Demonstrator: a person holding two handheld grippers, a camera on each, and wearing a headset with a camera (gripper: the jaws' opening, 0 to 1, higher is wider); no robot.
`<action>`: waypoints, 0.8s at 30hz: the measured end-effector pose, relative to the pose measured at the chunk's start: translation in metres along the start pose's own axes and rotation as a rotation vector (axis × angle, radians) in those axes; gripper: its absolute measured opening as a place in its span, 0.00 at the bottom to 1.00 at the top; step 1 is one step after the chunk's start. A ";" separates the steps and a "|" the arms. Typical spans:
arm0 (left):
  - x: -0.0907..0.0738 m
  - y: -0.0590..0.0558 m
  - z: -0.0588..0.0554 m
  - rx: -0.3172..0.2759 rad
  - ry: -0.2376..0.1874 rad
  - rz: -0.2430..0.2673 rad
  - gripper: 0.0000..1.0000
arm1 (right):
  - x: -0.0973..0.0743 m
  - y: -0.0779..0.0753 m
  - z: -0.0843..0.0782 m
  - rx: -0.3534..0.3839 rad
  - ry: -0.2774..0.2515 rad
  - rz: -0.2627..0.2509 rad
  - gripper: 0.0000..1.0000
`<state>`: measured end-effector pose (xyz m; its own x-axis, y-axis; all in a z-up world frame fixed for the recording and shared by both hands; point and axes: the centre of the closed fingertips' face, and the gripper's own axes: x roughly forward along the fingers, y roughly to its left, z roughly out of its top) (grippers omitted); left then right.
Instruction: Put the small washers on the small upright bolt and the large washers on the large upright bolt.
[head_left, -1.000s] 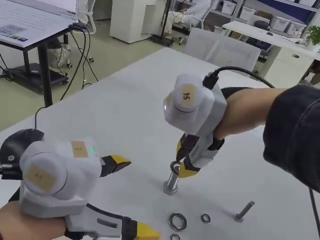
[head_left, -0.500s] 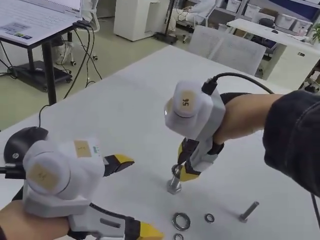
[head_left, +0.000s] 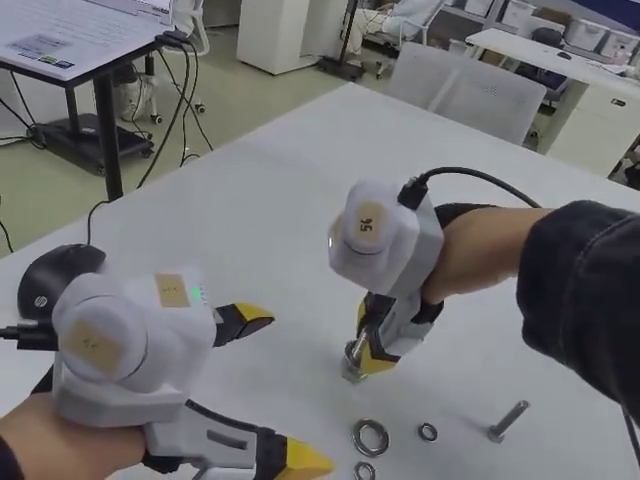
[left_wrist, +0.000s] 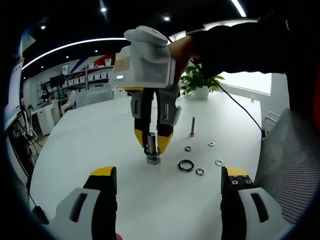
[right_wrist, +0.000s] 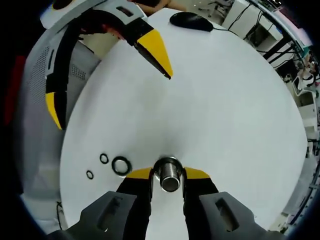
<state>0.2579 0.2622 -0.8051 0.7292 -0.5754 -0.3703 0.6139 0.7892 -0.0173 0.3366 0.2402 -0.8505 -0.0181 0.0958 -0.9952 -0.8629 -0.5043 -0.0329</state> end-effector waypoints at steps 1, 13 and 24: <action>0.000 0.000 0.000 0.001 0.000 0.001 0.86 | 0.001 0.000 0.000 0.002 -0.001 0.001 0.24; 0.000 0.000 -0.001 -0.003 0.003 0.002 0.86 | 0.012 0.001 -0.002 0.013 -0.010 0.016 0.24; 0.002 0.000 -0.001 -0.004 0.005 0.001 0.86 | 0.013 0.000 -0.001 0.030 -0.013 0.018 0.25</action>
<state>0.2587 0.2611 -0.8066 0.7281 -0.5736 -0.3753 0.6121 0.7905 -0.0206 0.3368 0.2403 -0.8632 -0.0406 0.0983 -0.9943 -0.8771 -0.4802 -0.0116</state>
